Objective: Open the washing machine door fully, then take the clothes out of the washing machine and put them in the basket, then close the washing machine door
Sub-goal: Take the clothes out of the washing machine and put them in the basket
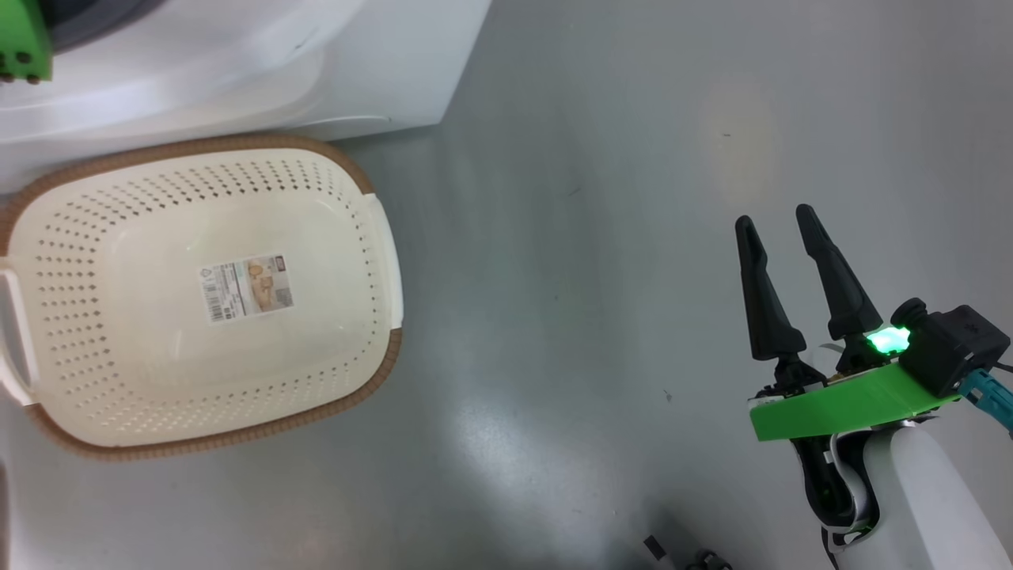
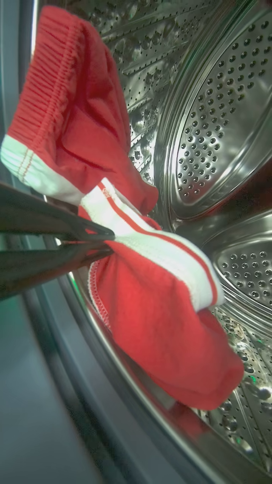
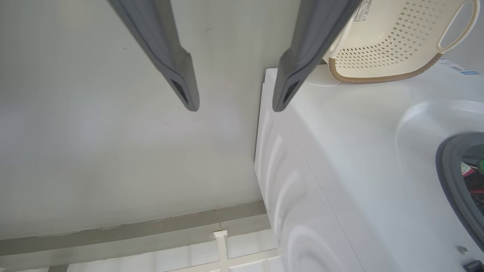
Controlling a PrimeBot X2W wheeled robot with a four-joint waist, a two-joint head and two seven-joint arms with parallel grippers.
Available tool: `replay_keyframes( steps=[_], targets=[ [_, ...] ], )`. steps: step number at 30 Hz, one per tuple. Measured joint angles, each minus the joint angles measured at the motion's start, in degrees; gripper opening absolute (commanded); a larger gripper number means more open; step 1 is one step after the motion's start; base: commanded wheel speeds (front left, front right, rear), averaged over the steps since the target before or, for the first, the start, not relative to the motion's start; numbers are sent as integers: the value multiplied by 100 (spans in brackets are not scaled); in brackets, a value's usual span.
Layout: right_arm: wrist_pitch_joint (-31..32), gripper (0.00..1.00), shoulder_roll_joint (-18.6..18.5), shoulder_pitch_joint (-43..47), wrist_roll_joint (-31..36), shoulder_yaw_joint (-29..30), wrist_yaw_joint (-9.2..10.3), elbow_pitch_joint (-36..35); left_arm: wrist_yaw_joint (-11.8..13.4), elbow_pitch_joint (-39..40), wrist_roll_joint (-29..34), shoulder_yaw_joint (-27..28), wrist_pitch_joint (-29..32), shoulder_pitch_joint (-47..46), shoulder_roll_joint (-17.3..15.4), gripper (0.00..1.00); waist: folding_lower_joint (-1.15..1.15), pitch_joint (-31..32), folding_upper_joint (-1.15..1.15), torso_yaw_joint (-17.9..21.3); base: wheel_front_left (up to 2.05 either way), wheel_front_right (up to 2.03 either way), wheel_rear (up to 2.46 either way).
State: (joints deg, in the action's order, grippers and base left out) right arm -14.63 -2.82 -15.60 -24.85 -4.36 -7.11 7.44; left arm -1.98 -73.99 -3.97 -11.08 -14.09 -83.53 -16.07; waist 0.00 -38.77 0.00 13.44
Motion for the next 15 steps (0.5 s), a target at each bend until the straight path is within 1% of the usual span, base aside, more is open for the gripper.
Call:
replay_keyframes(
  steps=[3,7,11,12,15],
  targets=[
    [0,100,1,0,25,30,0,1,2,165,-144,110,-23,92,105,0,0,45,0,-74,0,0,0],
    [0,100,1,1,129,122,0,0,63,806,-393,308,-47,418,238,0,0,121,0,-200,0,0,0],
    [0,100,0,3,188,186,0,1,102,1390,-490,446,-47,873,341,0,0,224,0,-333,0,0,0],
    [0,100,0,3,188,186,0,1,102,1390,-490,446,-47,873,341,0,0,224,0,-333,0,0,0],
    [0,100,0,7,237,210,0,3,102,1715,-560,568,-47,1175,441,0,0,317,0,-434,0,0,0]
  ],
)
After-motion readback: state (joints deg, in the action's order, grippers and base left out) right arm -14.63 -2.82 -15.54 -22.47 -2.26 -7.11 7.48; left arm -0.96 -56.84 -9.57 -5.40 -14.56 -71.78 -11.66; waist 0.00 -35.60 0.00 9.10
